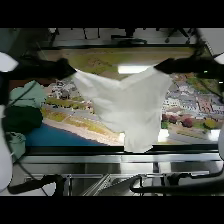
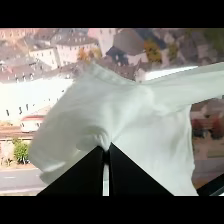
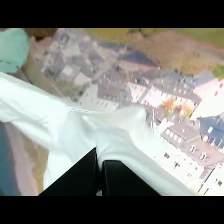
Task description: Fold the shirts.
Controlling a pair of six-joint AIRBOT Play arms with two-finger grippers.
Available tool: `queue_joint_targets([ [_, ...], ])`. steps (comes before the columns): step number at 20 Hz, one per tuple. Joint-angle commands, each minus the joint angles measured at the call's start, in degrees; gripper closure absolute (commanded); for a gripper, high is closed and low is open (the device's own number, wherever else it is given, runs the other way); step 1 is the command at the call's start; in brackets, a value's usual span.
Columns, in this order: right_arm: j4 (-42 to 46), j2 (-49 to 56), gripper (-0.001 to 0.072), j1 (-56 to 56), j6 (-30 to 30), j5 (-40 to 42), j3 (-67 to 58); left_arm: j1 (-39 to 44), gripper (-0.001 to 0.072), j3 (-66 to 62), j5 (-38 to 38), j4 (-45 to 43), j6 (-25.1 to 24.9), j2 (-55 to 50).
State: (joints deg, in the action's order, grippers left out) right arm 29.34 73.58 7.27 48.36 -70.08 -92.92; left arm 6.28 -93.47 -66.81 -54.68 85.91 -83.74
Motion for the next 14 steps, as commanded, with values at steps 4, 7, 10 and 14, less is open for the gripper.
queue_joint_targets([
  [4,4.07,10.73,0.0403,-0.59,2.43,2.54,0.15,0.37,-0.0002,-7.13,-0.57,-0.72,-1.86,-18.34],
  [7,12.11,6.45,0.0239,6.47,10.36,-2.27,0.24,-3.61,-0.0001,-13.16,-10.25,-0.9,-2.23,-18.53],
  [10,16.35,1.86,0.0251,13.38,14.1,-9.51,5.86,-6.27,-0.0001,-8.31,-18.29,-0.81,-2.62,-16.04],
  [14,17.64,-7.06,0.0251,19.98,14.64,-8.87,24.98,-3.37,-0.0001,17.25,-11.19,-0.55,-4.83,-6.49],
])
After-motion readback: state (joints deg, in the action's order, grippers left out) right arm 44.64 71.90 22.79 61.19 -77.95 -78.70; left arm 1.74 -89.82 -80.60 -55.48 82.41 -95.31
